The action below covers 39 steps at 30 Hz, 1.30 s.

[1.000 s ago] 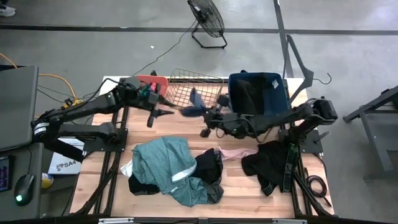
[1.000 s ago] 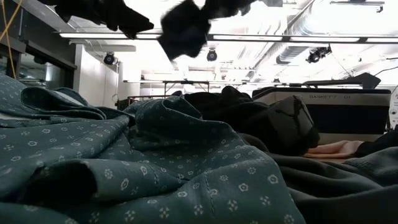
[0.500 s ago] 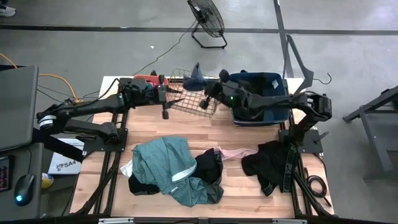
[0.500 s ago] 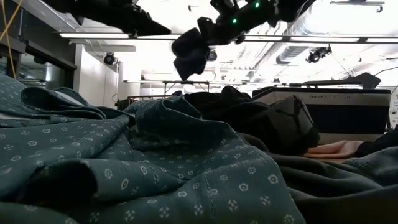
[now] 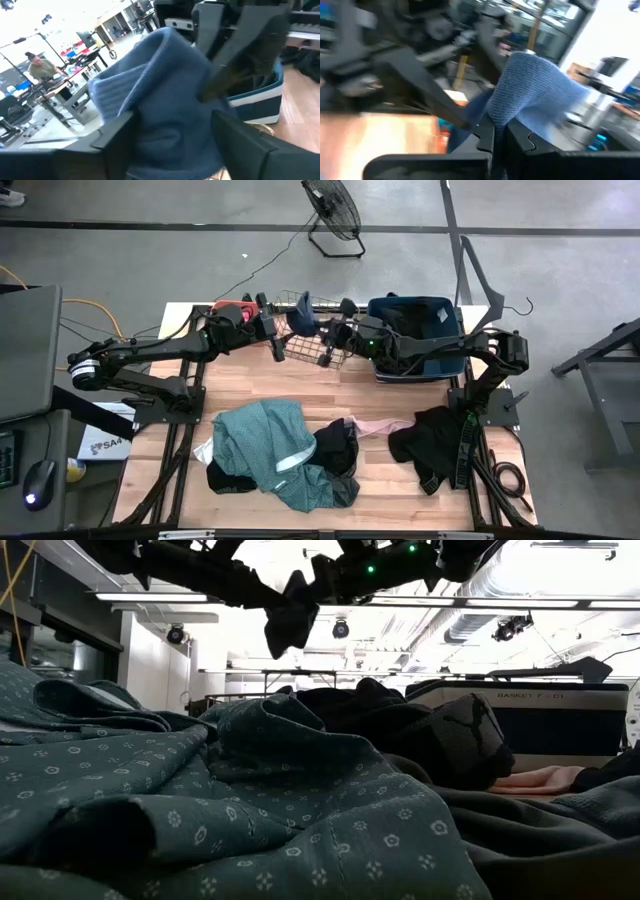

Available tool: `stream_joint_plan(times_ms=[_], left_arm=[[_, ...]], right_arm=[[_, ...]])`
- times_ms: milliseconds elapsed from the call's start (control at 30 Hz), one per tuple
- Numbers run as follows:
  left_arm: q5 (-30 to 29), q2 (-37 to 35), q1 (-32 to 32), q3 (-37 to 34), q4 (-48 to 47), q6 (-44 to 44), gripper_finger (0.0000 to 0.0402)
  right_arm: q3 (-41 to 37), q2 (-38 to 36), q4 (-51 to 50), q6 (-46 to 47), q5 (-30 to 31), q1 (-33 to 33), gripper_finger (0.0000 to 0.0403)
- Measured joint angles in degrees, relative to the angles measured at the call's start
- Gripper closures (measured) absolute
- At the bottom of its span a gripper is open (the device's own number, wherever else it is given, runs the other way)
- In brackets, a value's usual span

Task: Pick & Place Cloths
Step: Put the violet sock into the orange bin

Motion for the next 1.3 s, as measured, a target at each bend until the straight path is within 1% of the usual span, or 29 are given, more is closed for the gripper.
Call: stream_joint_plan(times_ms=[67,167,233,300,400,500,567,667,733,800,833,867,933,1033,1133,1300], left_arm=[[0.6,0.0,-0.3,0.0,-0.3,-0.6,0.012],[3.2,0.2,-1.3,0.0,-0.4,-1.7,0.01],[4.5,0.2,-2.4,0.0,-0.5,-1.7,0.0096],[4.5,0.3,-3.5,0.0,-0.5,-1.7,0.0096],[4.2,0.7,-5.2,0.0,-0.8,-1.7,0.0109],[3.9,0.7,-6.2,0.0,-2.1,-1.6,0.0144],[3.0,0.7,-6.2,0.0,-2.5,-1.6,0.018],[1.0,0.7,-6.1,0.0,-3.1,-1.5,0.025],[-1.4,0.7,-6.1,0.0,-3.3,-1.4,0.0304],[-2.6,0.7,-6.0,0.0,-3.9,-0.6,0.0361],[-2.9,0.7,-6.0,0.0,-4.2,-0.2,0.0376],[-3.2,0.7,-6.0,0.0,-4.4,-0.1,0.0378],[-5.1,0.7,-6.0,0.0,-4.5,0.1,0.0374],[-9.8,0.7,-5.9,0.0,-4.9,0.2,0.0371],[-17.3,0.5,-5.9,0.0,-6.5,-0.4,0.0377],[-33.0,0.2,-5.9,0.0,-9.4,-1.5,0.0377]], right_arm=[[0.0,0.0,-0.1,0.0,-3.4,0.0,0.0398],[0.0,0.0,0.0,0.9,-6.7,0.1,0.0398],[0.0,0.0,-0.1,1.5,-8.1,0.4,0.0398],[0.0,0.0,-0.6,1.6,-9.1,1.0,0.0398],[0.0,0.0,-2.1,1.9,-9.5,2.0,0.0398],[0.0,0.0,-2.7,1.4,-8.9,3.0,0.0398],[0.0,0.0,-2.6,0.6,-8.6,3.2,0.0398],[0.0,-0.1,-2.5,-0.1,-6.1,3.3,0.0398],[0.0,-0.2,-2.4,0.0,-4.1,3.3,0.0397],[0.0,-0.2,-2.4,0.7,-2.5,3.3,0.0388],[0.0,-0.2,-2.5,1.4,-2.2,3.4,0.0381],[0.0,-0.2,-2.6,2.2,-2.0,3.4,0.0372],[0.0,-0.2,-2.6,5.1,-1.6,3.4,0.035],[0.0,-0.7,-3.3,10.1,-0.9,3.4,0.0312],[0.0,-2.4,-4.9,13.2,-0.9,3.4,0.0261],[0.1,-7.2,-13.5,17.4,0.4,2.4,0.0169]])
